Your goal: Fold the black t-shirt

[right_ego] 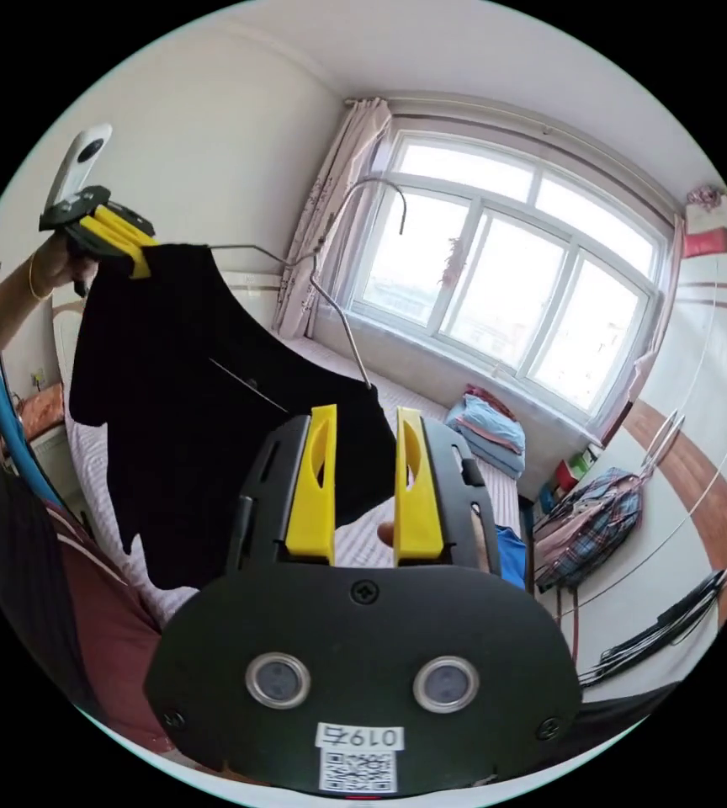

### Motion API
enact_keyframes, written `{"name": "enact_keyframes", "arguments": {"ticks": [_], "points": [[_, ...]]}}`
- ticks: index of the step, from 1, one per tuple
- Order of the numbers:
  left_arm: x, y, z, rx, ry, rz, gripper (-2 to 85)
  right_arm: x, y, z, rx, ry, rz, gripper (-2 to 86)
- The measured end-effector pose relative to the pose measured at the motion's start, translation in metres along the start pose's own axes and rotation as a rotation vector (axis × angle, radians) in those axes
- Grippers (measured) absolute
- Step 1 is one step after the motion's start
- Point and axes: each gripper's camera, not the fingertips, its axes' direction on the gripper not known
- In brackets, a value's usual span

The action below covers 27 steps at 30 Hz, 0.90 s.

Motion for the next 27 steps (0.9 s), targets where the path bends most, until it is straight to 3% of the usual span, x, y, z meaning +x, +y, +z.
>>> {"name": "enact_keyframes", "arguments": {"ticks": [7, 16, 22, 27], "points": [[-0.050, 0.004, -0.051, 0.063, 0.012, 0.038, 0.5, -0.012, -0.057, 0.022, -0.078, -0.115, -0.223, 13.8], [-0.140, 0.020, -0.088, 0.179, 0.111, 0.103, 0.3, 0.006, -0.115, 0.049, -0.177, -0.737, -0.394, 1.6], [-0.200, 0.023, -0.096, 0.175, 0.217, 0.012, 0.6, -0.027, -0.141, 0.030, -0.211, -0.837, -0.480, -0.8], [-0.243, 0.004, -0.098, 0.056, 0.294, -0.044, 0.7, -0.048, -0.169, 0.015, -0.311, -0.914, -0.521, -0.9]]}}
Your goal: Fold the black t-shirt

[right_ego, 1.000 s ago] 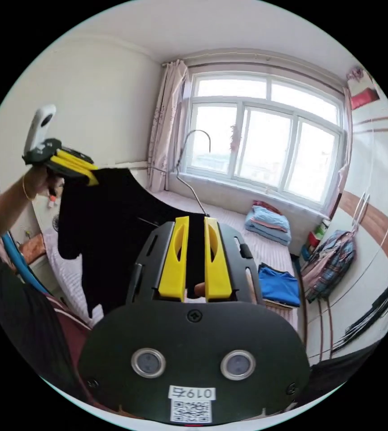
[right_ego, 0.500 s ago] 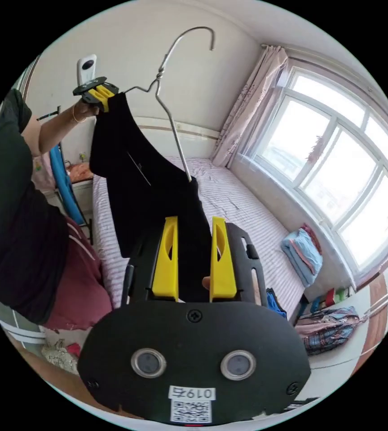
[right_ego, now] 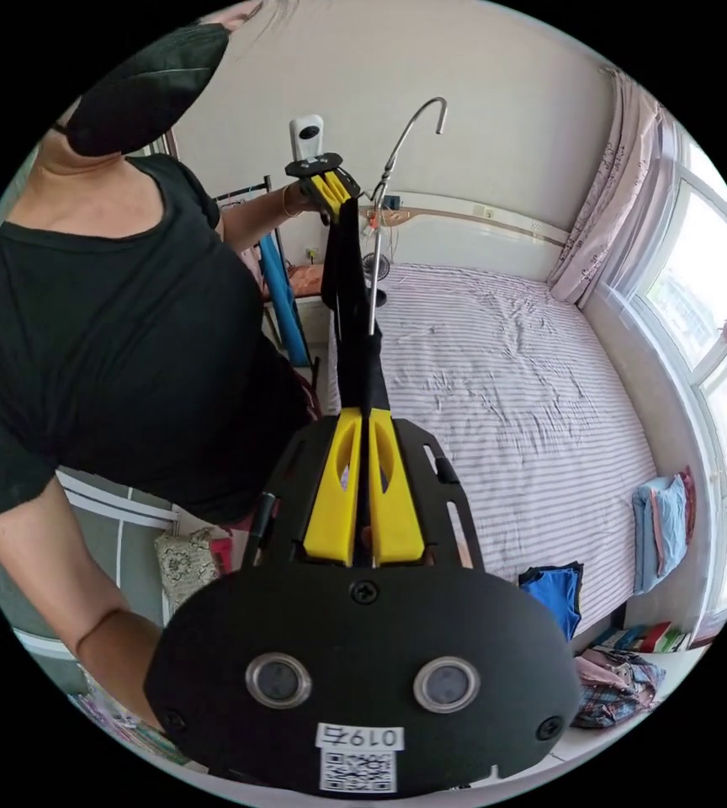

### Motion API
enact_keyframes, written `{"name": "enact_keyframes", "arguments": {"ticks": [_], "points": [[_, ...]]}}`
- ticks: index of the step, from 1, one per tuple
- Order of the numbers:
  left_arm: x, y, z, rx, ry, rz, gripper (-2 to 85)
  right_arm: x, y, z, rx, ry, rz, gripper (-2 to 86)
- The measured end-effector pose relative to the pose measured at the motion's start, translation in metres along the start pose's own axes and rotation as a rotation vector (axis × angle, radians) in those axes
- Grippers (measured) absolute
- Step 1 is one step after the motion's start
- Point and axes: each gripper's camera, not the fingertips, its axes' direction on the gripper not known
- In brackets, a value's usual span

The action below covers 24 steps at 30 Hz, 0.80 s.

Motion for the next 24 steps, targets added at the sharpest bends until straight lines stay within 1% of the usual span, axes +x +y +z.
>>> {"name": "enact_keyframes", "arguments": {"ticks": [4, 6, 7, 9, 10, 11, 12, 13, 14, 15, 16, 17, 18, 20, 21, 23, 24], "points": [[-0.058, -0.024, 0.003, -0.066, 0.058, -0.054, 0.7, 0.044, -0.027, 0.005, -0.054, -0.117, 0.077, -0.9], [-0.121, -0.030, 0.025, -0.141, 0.080, -0.070, 0.7, 0.080, -0.037, 0.026, -0.081, -0.147, 0.120, -0.9], [-0.140, -0.029, 0.034, -0.163, 0.090, -0.078, 0.8, 0.107, -0.045, 0.051, -0.120, -0.136, 0.143, -0.9], [-0.228, -0.015, 0.083, -0.228, 0.140, -0.128, 0.8, 0.153, -0.054, 0.101, -0.177, -0.099, 0.189, -0.9], [-0.252, -0.009, 0.099, -0.238, 0.155, -0.143, 0.8, 0.187, -0.058, 0.142, -0.221, -0.066, 0.226, -0.9], [-0.301, 0.006, 0.132, -0.259, 0.177, -0.179, 0.9, 0.221, -0.059, 0.187, -0.255, -0.039, 0.267, -0.9], [-0.345, 0.022, 0.169, -0.281, 0.191, -0.197, 0.9, 0.237, -0.058, 0.211, -0.277, -0.023, 0.283, -0.9], [-0.367, 0.031, 0.188, -0.286, 0.202, -0.215, 0.9, 0.270, -0.054, 0.261, -0.326, 0.006, 0.329, -0.9], [-0.408, 0.049, 0.227, -0.298, 0.223, -0.249, 0.9, 0.300, -0.047, 0.312, -0.365, 0.033, 0.372, -0.9], [-0.444, 0.068, 0.269, -0.332, 0.239, -0.280, 1.0, 0.313, -0.042, 0.337, -0.384, 0.046, 0.393, -0.9], [-0.460, 0.077, 0.290, -0.354, 0.246, -0.300, 1.0, 0.336, -0.033, 0.386, -0.422, 0.066, 0.436, -0.9], [-0.487, 0.094, 0.330, -0.400, 0.259, -0.332, 1.1, 0.352, -0.024, 0.432, -0.470, 0.089, 0.461, -0.9], [-0.510, 0.109, 0.366, -0.443, 0.249, -0.352, 1.1, 0.358, -0.020, 0.456, -0.498, 0.107, 0.465, -0.9], [-0.537, 0.124, 0.409, -0.497, 0.224, -0.368, 1.0, 0.373, -0.007, 0.530, -0.596, 0.165, 0.484, -0.9], [-0.553, 0.130, 0.429, -0.519, 0.185, -0.371, 1.0, 0.374, -0.005, 0.544, -0.607, 0.183, 0.489, -0.9], [-0.577, 0.138, 0.452, -0.546, 0.157, -0.370, 1.0, 0.377, 0.002, 0.586, -0.617, 0.218, 0.509, -0.9], [-0.595, 0.143, 0.462, -0.548, 0.148, -0.381, 1.0, 0.376, 0.003, 0.594, -0.615, 0.232, 0.511, -0.9]]}}
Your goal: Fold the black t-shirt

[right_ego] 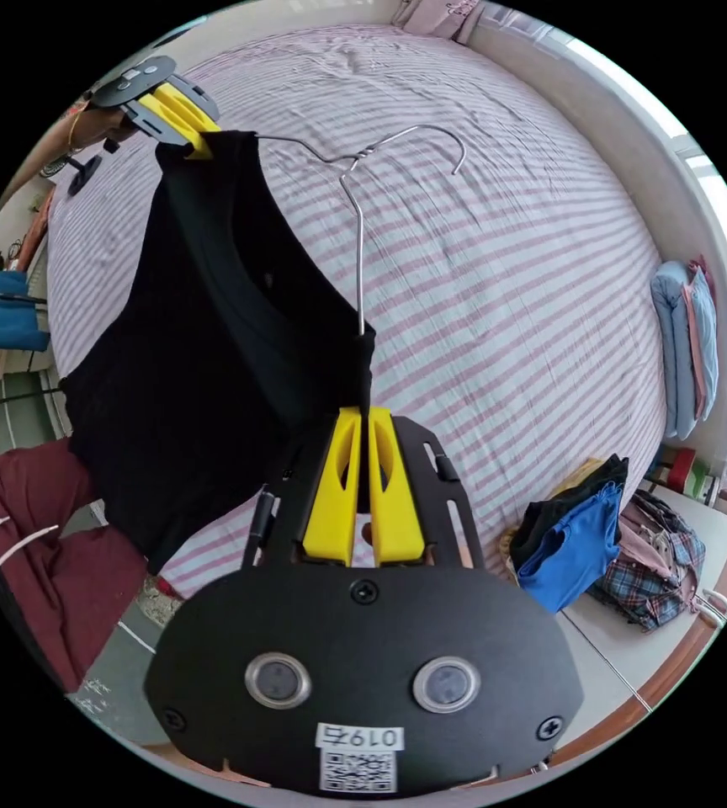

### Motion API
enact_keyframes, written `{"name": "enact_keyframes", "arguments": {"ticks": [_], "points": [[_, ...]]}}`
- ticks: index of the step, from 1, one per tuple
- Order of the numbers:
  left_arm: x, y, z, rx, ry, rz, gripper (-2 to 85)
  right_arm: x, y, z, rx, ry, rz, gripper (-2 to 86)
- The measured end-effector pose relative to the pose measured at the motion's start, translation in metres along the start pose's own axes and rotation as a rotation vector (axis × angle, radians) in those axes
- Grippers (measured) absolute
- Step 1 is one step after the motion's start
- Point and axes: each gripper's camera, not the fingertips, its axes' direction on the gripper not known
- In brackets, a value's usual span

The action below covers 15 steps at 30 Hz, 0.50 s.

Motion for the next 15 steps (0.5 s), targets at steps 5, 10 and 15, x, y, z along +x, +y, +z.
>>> {"name": "enact_keyframes", "arguments": {"ticks": [5, 10, 15], "points": [[-0.067, -0.032, 0.011, -0.023, -0.018, -0.041, 1.1, -0.018, -0.022, 0.047, 0.030, 0.085, 0.058, -0.7], [-0.127, -0.052, 0.012, -0.014, -0.048, -0.177, 2.4, -0.026, -0.030, 0.080, 0.035, 0.005, 0.192, -0.2], [-0.183, -0.035, -0.019, 0.123, -0.068, -0.350, 1.8, -0.035, -0.006, 0.094, 0.075, -0.014, 0.295, -0.7]]}}
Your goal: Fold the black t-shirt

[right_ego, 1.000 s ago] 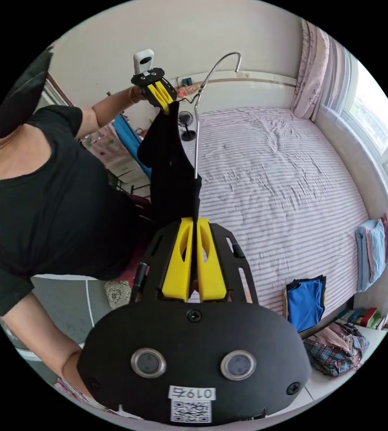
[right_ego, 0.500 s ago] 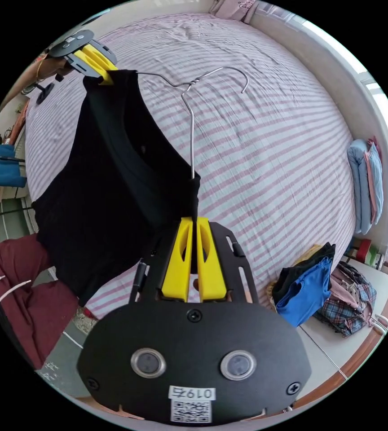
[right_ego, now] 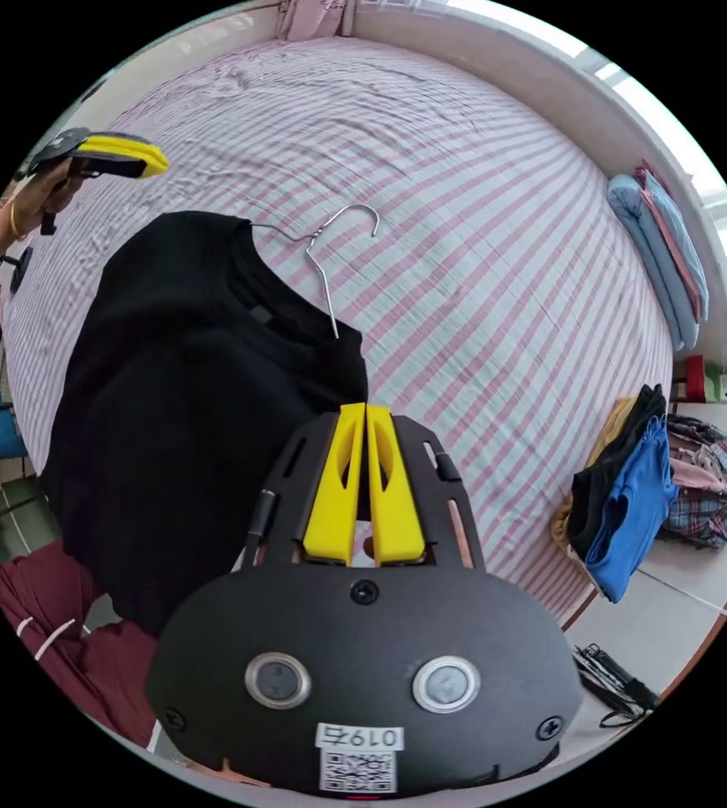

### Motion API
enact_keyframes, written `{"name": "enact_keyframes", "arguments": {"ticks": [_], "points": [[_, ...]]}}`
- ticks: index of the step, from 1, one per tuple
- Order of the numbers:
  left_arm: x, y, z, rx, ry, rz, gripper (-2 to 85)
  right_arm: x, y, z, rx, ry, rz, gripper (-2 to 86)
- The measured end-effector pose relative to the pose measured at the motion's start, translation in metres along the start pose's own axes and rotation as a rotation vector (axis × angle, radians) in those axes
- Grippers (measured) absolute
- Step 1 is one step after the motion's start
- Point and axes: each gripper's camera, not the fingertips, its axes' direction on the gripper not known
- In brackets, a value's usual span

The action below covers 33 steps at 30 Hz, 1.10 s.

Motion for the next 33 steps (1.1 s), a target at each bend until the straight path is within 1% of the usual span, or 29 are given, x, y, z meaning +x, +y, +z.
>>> {"name": "enact_keyframes", "arguments": {"ticks": [2, 3, 5, 7, 9, 10, 11, 12, 14, 16, 19, 20, 22, 24, 27, 28, 29, 30, 32, 33], "points": [[-0.009, 0.011, -0.009, 0.037, 0.031, -0.031, 1.5, 0.004, 0.024, -0.007, 0.090, -0.041, 0.092, -0.8], [-0.014, 0.023, -0.012, 0.055, 0.075, -0.065, 1.3, 0.007, 0.032, -0.010, 0.113, -0.057, 0.135, -0.8], [-0.021, 0.052, -0.017, 0.100, 0.158, -0.137, 1.1, 0.014, 0.072, -0.014, 0.206, -0.229, 0.304, -0.7], [-0.027, 0.088, -0.019, 0.132, 0.200, -0.222, 1.1, 0.009, 0.114, -0.013, 0.271, -0.281, 0.403, -0.5], [-0.029, 0.135, -0.019, 0.106, 0.234, -0.301, 1.3, -0.002, 0.154, -0.004, 0.292, -0.410, 0.459, 0.3], [-0.028, 0.145, -0.019, 0.094, 0.243, -0.316, 1.3, -0.016, 0.179, 0.005, 0.272, -0.480, 0.471, 1.1], [-0.026, 0.163, -0.017, 0.047, 0.263, -0.331, 1.6, -0.034, 0.200, 0.013, 0.226, -0.508, 0.457, 3.4], [-0.021, 0.176, -0.015, -0.020, 0.240, -0.318, 1.9, -0.045, 0.210, 0.016, 0.200, -0.514, 0.440, 4.6], [-0.017, 0.194, -0.012, -0.106, 0.220, -0.318, 2.3, -0.095, 0.240, 0.020, 0.088, -0.505, 0.324, 7.8], [-0.019, 0.209, -0.012, -0.138, 0.269, -0.353, 3.0, -0.129, 0.259, 0.024, -0.003, -0.527, 0.264, 10.8], [-0.022, 0.220, -0.012, -0.216, 0.270, -0.347, 5.4, -0.172, 0.287, 0.034, -0.104, -0.576, 0.247, 12.3], [-0.024, 0.223, -0.008, -0.273, 0.267, -0.347, 6.7, -0.185, 0.297, 0.041, -0.150, -0.576, 0.256, 12.6], [-0.031, 0.227, -0.005, -0.308, 0.256, -0.361, 7.8, -0.198, 0.309, 0.053, -0.191, -0.581, 0.306, 12.9], [-0.047, 0.230, -0.001, -0.328, 0.261, -0.408, 8.5, -0.207, 0.316, 0.064, -0.221, -0.598, 0.364, 12.8], [-0.058, 0.230, 0.013, -0.381, 0.306, -0.423, 8.5, -0.220, 0.319, 0.082, -0.258, -0.643, 0.435, 11.6], [-0.059, 0.230, 0.017, -0.392, 0.318, -0.423, 8.4, -0.226, 0.316, 0.086, -0.267, -0.652, 0.455, 10.9], [-0.059, 0.227, 0.023, -0.417, 0.329, -0.415, 7.8, -0.233, 0.310, 0.088, -0.280, -0.648, 0.455, 8.3], [-0.059, 0.222, 0.026, -0.432, 0.307, -0.413, 6.6, -0.237, 0.307, 0.089, -0.292, -0.638, 0.450, 7.1], [-0.063, 0.215, 0.029, -0.463, 0.272, -0.434, 4.2, -0.251, 0.294, 0.088, -0.350, -0.508, 0.435, 1.5], [-0.068, 0.211, 0.029, -0.475, 0.288, -0.440, 3.1, -0.254, 0.290, 0.085, -0.348, -0.491, 0.421, 1.1]]}}
